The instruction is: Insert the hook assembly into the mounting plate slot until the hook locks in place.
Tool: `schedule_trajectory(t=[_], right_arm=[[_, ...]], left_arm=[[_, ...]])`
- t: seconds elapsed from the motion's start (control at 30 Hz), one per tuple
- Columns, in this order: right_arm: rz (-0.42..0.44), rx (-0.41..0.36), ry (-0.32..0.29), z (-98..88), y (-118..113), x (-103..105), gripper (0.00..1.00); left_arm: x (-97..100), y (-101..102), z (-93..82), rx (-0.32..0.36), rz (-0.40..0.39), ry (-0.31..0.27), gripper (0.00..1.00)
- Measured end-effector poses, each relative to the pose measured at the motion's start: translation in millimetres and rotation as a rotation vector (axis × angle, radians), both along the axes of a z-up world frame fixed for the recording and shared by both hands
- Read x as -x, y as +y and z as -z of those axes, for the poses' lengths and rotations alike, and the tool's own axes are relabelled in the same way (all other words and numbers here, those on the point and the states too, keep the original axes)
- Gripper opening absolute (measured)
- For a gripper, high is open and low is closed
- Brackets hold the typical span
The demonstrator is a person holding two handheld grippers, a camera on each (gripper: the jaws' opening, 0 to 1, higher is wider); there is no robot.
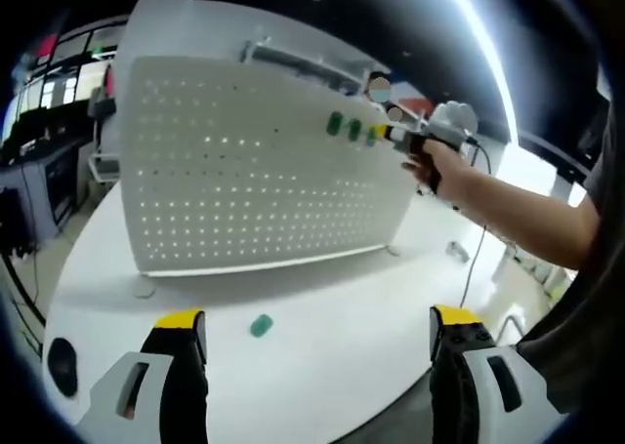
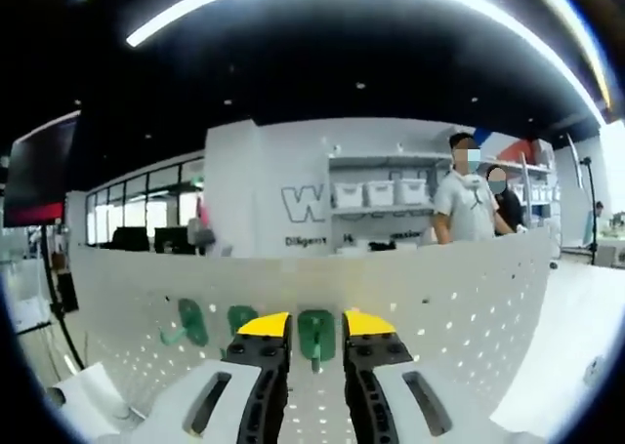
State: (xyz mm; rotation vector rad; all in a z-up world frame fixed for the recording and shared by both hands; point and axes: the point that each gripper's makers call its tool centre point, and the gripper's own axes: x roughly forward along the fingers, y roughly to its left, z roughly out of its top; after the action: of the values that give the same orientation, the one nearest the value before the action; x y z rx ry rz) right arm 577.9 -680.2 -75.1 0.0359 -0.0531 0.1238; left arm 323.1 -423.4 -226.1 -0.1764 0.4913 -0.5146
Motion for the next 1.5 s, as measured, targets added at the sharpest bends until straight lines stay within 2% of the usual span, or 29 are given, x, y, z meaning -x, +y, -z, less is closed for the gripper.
schedule_trajectory(t=[0.13,0.3,0.53,0.67,0.8,1.03,1.07,1.13,1.2,1.3,1.47,1.5], right_arm=[[-0.022,-0.003,-0.004,-7.2,1.3,2.1,0.27],[-0.038,0.010,-0.016,-11.6,2.2,15.0,0.28],[-0.056,0.004,0.015,1.1,-4.5,35.6,0.29],[-0.074,-0.010,0.041,11.8,-6.0,46.7,0.33],[-0.100,0.019,0.069,28.5,-1.8,64.8,0.33],[-0.214,0.096,0.146,65.2,22.8,105.3,0.31],[-0.220,0.113,0.140,69.4,25.1,112.5,0.29],[-0.227,0.116,0.146,77.4,27.9,122.1,0.27],[-0.283,0.105,0.187,90.4,39.0,133.3,0.28],[-0.322,0.111,0.235,110.3,48.4,146.9,0.28],[-0.360,0.123,0.265,134.3,61.8,170.6,0.28],[-0.382,0.119,0.302,144.6,67.1,178.4,0.28]], left_arm=[[0.2,-1.4,-0.8,0.001,0.004,-0.002,0.96],[0.0,-4.1,-3.3,-0.001,0.014,-0.009,0.96],[2.2,-1.7,-2.7,-0.014,0.014,-0.006,0.95],[4.4,-0.4,-1.0,-0.025,0.013,-0.001,0.95],[6.3,1.6,2.8,-0.034,0.008,0.010,0.95],[7.8,4.7,5.9,-0.038,-0.004,0.020,0.94],[8.0,5.1,6.4,-0.036,-0.006,0.021,0.94],[8.3,5.4,6.9,-0.034,-0.009,0.022,0.94],[10.0,4.9,7.7,-0.034,-0.008,0.023,0.95],[12.0,5.3,10.7,-0.040,-0.005,0.029,0.95],[13.5,8.4,14.2,-0.039,-0.019,0.037,0.95],[14.2,8.5,14.7,-0.037,-0.019,0.039,0.95]])
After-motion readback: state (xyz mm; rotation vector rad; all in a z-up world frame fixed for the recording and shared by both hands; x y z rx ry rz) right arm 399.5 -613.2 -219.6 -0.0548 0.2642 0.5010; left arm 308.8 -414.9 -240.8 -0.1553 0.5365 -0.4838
